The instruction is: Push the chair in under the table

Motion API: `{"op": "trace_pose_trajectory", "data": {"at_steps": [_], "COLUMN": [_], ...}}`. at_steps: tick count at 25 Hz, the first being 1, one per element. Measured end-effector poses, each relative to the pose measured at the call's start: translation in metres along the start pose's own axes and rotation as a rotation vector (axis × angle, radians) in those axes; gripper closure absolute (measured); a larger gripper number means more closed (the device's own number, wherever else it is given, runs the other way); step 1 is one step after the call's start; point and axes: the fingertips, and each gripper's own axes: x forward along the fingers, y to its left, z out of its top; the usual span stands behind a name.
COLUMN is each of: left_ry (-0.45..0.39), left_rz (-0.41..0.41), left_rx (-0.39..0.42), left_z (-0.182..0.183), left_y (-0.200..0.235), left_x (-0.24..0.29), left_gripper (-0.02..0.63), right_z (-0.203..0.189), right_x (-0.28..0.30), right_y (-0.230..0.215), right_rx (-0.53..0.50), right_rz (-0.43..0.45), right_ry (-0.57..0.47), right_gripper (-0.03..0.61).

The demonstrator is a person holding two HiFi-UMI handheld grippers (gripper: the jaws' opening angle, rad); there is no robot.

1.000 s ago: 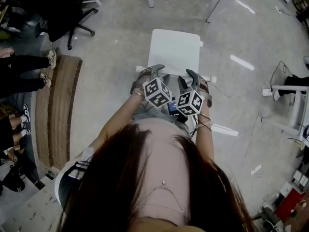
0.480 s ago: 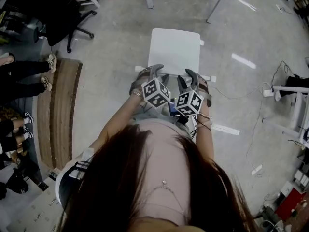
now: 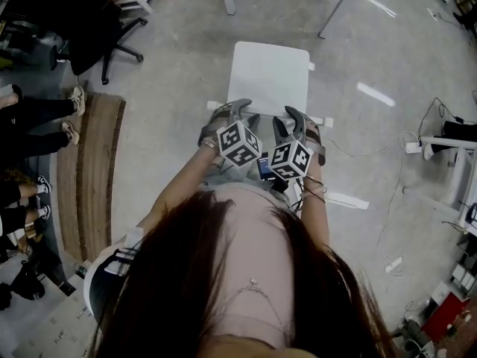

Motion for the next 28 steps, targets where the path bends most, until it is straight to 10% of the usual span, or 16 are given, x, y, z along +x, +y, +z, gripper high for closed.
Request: {"op": "trace_pose_trajectory", "data": {"at_steps": [28], "left_ry": [-0.014], "left_rz": [-0.006], "left_rx": [0.024], "left_z": [0.026], "left_y": [0.062], "left_x": [0.044], "left_gripper": [0.433], "right_z": [0.014], "right_x": [0.054], "right_y": [-0.057], "right_rx": [0.001], "right_rz": [-0.015], "right_ry": [0.0], "right_gripper": [0.394]}}
